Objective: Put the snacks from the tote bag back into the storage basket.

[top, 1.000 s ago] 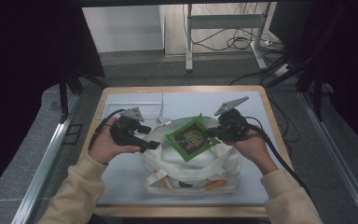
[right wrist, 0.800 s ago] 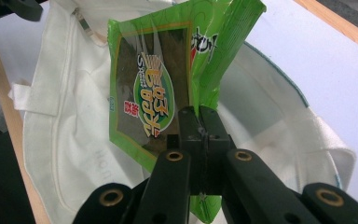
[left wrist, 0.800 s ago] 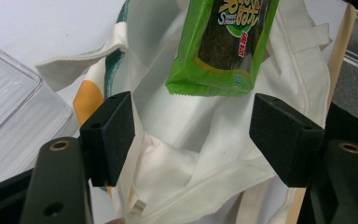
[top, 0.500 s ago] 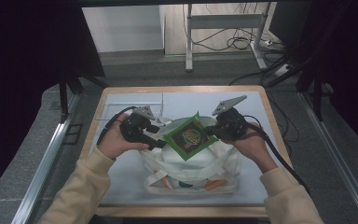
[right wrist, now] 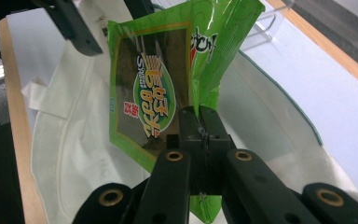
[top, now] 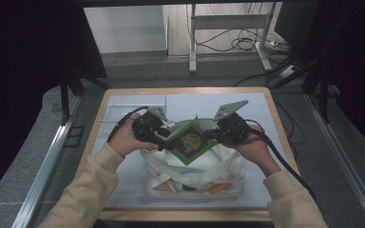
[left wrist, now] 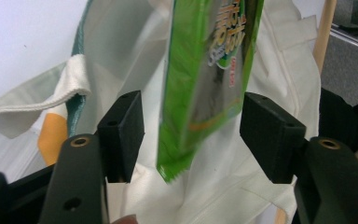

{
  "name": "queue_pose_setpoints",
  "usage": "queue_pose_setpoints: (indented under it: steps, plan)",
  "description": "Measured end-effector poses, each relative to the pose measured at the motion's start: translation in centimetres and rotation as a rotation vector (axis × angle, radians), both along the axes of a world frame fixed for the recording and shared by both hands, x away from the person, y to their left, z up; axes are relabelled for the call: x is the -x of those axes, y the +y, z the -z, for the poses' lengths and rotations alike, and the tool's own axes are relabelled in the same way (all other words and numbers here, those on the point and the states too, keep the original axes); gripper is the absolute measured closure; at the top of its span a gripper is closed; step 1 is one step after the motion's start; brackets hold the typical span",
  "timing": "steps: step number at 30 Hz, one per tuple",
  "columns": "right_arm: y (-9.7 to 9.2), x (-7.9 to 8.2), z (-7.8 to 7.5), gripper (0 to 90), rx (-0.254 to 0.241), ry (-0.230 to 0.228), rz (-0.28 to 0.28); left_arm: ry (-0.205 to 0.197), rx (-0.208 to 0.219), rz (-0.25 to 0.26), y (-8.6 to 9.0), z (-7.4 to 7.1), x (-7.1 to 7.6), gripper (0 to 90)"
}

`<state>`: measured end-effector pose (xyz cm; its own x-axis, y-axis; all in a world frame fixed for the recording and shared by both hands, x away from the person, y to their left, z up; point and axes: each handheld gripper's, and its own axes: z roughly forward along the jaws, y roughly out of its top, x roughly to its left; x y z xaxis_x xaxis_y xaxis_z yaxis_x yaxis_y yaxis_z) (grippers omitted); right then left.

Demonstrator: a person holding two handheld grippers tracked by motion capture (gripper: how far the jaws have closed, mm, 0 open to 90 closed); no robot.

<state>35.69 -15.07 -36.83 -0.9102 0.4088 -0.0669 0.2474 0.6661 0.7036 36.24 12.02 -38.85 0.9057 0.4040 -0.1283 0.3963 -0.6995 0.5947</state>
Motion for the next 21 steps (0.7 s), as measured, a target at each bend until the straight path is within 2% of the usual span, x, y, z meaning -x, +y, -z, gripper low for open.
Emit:
queue_pose_setpoints:
  steps: [7,10,13,21]
  plan:
    - [0.5,0.2,0.2,88.5,-0.02,-0.003,-0.044,0.027,0.011,0.025,-0.8,0.7,0.3,51.2]
    - [0.7,0.2,0.4,88.4,-0.015,0.001,-0.045,0.036,-0.001,0.035,-1.1,1.0,0.4,60.4]
    - [0.6,0.2,0.5,88.1,-0.008,0.001,-0.05,0.043,-0.007,0.038,-1.1,1.1,0.4,63.9]
    - [0.6,0.2,0.5,86.4,-0.013,-0.004,-0.05,0.085,0.011,0.041,-0.6,1.0,0.3,72.3]
